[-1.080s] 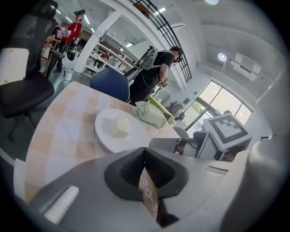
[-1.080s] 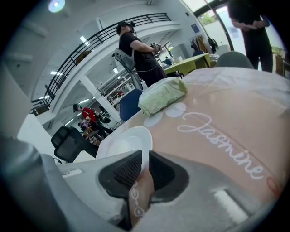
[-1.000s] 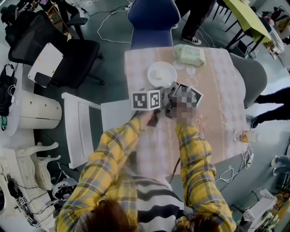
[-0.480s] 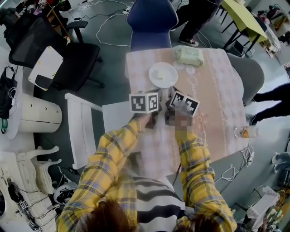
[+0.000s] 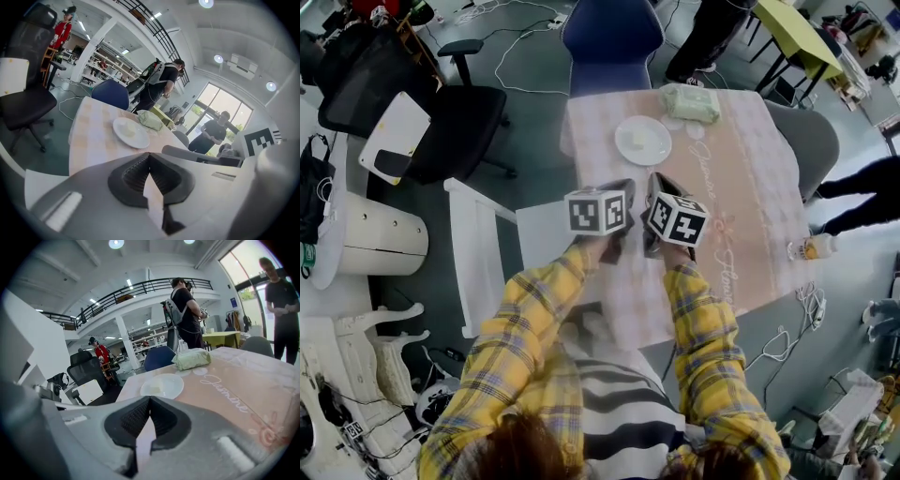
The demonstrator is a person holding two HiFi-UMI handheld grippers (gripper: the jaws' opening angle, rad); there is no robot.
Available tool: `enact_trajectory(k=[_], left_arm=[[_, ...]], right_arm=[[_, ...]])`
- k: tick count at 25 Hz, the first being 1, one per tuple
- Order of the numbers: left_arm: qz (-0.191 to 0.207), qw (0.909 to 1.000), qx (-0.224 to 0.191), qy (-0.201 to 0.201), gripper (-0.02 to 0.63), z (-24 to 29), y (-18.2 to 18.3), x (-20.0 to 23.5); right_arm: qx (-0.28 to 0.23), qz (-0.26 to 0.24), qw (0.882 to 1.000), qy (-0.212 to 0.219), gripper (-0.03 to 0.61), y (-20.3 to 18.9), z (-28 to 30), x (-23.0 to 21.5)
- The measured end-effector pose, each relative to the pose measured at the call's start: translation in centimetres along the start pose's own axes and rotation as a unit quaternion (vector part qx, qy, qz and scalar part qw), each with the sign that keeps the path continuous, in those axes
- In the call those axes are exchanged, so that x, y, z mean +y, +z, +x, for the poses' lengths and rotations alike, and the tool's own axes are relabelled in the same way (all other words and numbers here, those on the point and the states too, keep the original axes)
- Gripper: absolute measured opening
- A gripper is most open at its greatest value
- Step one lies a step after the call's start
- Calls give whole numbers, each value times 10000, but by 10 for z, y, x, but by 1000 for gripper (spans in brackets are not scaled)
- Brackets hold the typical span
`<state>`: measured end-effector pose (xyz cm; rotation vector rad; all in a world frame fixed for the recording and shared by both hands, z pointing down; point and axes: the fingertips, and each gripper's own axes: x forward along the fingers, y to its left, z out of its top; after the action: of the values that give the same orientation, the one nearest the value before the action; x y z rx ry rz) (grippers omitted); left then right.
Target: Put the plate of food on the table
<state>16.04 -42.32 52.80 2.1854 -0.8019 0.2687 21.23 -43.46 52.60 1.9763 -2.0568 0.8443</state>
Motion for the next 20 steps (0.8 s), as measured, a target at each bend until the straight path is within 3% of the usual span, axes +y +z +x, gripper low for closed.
enact_trajectory(k=[20], left_arm=[[225, 9989, -43, -399, -2, -99, -58, -29]], right_arm=[[-546, -435, 9974, -202, 2, -43, -108, 53]])
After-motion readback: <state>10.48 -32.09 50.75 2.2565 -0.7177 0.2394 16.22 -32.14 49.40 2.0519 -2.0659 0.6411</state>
